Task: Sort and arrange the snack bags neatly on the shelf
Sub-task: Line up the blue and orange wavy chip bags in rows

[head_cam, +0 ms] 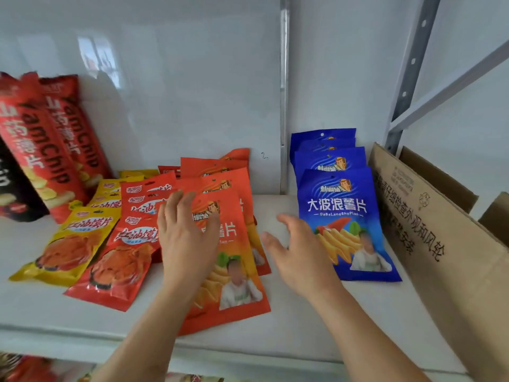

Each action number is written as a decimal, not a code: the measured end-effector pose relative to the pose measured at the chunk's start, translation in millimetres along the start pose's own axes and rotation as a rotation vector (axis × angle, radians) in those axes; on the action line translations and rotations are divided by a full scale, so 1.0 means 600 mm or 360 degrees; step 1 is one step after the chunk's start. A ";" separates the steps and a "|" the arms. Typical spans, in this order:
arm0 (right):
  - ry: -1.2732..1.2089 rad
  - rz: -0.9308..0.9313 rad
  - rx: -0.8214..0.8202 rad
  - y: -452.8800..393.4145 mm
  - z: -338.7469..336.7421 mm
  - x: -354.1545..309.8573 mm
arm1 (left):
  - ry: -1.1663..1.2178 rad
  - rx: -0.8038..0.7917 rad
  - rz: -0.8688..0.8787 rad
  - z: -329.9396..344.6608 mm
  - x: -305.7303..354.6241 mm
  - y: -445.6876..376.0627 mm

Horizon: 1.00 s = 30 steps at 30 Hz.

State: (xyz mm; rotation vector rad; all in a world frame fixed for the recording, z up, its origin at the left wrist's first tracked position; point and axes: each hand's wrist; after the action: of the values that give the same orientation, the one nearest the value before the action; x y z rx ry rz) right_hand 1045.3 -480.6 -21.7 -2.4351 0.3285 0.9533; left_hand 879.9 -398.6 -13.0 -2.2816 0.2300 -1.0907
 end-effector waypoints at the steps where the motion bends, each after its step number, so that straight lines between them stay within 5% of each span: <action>1: -0.0037 0.0057 -0.0083 -0.001 0.016 -0.009 | 0.0001 -0.0013 -0.0092 -0.011 -0.017 0.000; 7: -0.0178 0.0330 -0.0216 -0.015 0.105 -0.029 | 0.0299 -0.0352 -0.0631 -0.031 -0.072 -0.004; 13: -0.0213 0.0350 -0.0061 -0.021 0.138 -0.025 | 0.0558 -0.0539 -0.0653 -0.014 -0.074 -0.027; 20: -0.0313 0.0381 -0.0014 -0.026 0.130 -0.025 | 0.0988 -0.0698 -0.1015 -0.003 -0.065 -0.076; 30: -0.0473 0.0405 0.0052 -0.051 0.131 -0.026 | 0.1153 -0.0866 -0.1232 0.025 -0.077 -0.120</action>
State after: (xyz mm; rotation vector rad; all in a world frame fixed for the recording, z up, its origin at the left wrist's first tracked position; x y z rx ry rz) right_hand 1001.3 -412.3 -49.6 -2.2141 0.5497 1.3872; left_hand 854.8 -315.9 -8.7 -2.3662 -0.1221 -2.5075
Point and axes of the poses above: each hand's wrist, its own y-axis away from the middle knuckle, its own z-axis out of the palm, x = y × z, and after that the axes turned 4 degrees about x, right-handed
